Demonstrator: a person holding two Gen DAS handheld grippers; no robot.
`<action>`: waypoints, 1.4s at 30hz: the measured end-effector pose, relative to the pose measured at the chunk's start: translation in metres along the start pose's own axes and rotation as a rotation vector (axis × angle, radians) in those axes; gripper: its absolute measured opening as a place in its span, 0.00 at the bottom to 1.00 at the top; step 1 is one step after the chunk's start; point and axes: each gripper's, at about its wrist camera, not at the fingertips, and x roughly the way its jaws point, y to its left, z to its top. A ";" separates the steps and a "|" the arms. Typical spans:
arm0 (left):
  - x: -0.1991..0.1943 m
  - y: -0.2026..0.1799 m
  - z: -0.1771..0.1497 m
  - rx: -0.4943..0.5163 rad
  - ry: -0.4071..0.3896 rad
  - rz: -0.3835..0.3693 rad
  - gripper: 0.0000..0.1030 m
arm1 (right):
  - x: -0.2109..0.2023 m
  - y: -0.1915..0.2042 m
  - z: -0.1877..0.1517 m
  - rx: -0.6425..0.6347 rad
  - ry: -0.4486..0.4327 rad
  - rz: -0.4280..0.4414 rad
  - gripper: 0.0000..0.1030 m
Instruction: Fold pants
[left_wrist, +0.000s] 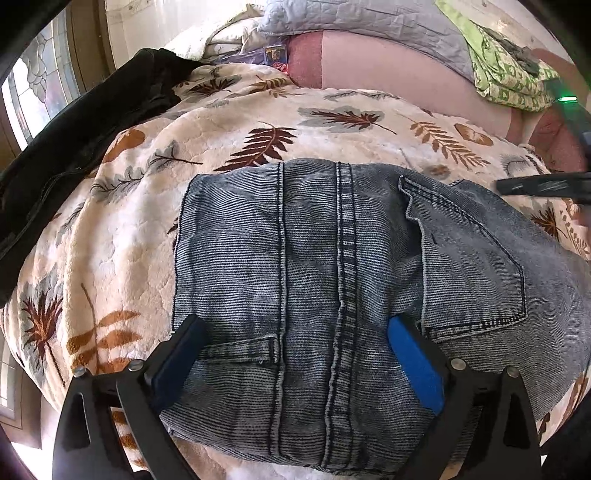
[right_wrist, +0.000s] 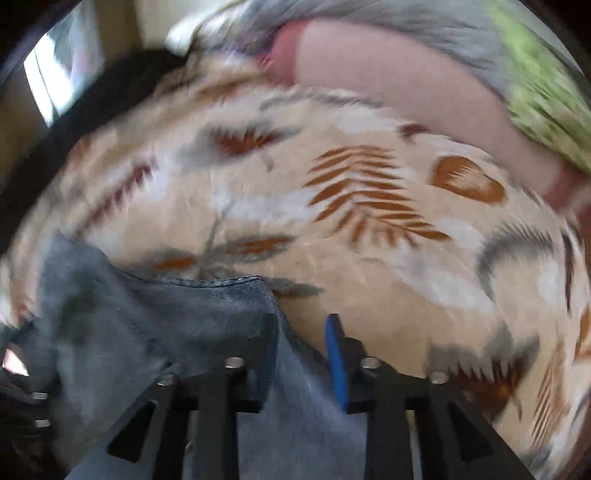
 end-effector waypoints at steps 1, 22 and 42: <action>0.000 -0.001 0.000 -0.002 -0.001 0.002 0.96 | -0.018 -0.007 -0.010 0.061 -0.023 0.037 0.44; -0.064 -0.033 0.003 -0.014 -0.239 0.059 0.97 | -0.133 -0.253 -0.182 0.602 -0.073 -0.165 0.55; -0.015 -0.151 -0.025 0.334 -0.157 -0.072 0.97 | -0.059 -0.262 -0.159 0.253 0.122 -0.499 0.05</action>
